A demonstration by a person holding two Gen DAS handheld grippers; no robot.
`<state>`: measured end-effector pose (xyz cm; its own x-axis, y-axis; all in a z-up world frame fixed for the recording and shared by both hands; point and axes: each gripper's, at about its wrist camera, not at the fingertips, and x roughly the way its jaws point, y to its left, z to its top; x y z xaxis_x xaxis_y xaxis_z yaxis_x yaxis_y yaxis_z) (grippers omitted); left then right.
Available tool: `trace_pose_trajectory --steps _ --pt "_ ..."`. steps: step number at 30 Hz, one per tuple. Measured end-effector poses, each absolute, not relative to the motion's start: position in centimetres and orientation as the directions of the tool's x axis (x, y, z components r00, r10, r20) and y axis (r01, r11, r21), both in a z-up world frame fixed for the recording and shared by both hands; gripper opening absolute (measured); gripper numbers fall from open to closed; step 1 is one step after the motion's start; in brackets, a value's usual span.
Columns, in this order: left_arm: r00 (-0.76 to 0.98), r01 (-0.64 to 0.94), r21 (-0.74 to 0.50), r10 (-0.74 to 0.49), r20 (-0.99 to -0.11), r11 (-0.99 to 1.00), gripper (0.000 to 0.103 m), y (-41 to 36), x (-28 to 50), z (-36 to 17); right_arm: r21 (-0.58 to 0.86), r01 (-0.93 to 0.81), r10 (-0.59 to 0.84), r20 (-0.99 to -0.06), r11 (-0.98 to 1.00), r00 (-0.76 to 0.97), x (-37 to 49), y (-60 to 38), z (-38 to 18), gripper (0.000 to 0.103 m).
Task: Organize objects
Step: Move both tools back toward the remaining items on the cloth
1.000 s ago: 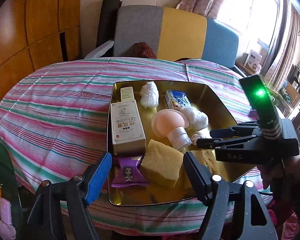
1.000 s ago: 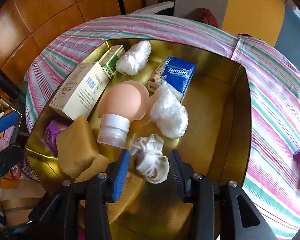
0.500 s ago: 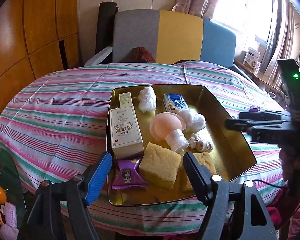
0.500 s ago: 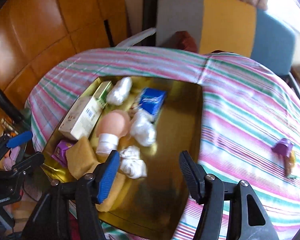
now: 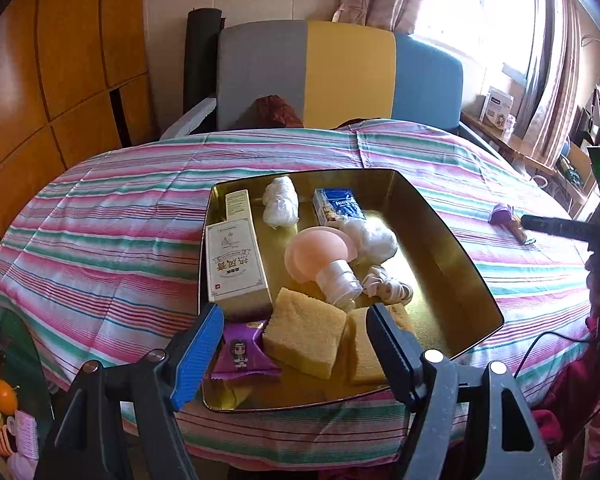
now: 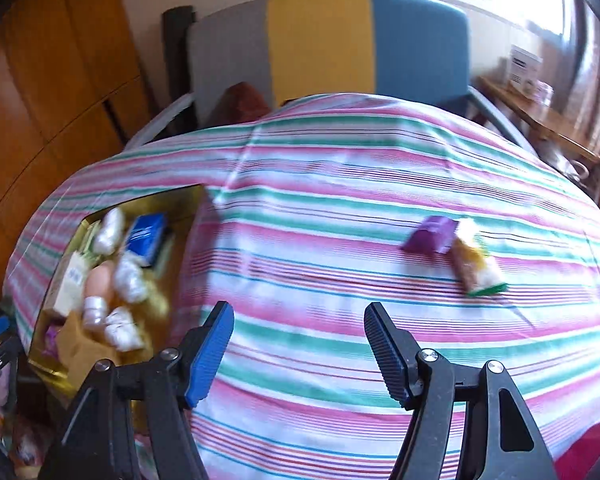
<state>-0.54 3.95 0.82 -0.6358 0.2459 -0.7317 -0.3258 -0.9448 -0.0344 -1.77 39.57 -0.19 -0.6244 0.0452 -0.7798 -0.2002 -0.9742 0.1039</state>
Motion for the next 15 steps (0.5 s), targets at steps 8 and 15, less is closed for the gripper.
trace_pose_trajectory --steps 8,15 --pt "-0.633 -0.366 -0.011 0.257 -0.73 -0.931 0.075 5.9 -0.5 1.7 0.072 -0.424 0.227 -0.759 -0.903 -0.611 -0.2 49.1 -0.7 0.073" --pt "-0.627 -0.418 0.022 0.271 -0.73 -0.908 0.074 9.0 -1.1 2.9 0.205 -0.619 0.26 -0.776 -0.758 -0.575 2.1 56.1 -2.4 0.074"
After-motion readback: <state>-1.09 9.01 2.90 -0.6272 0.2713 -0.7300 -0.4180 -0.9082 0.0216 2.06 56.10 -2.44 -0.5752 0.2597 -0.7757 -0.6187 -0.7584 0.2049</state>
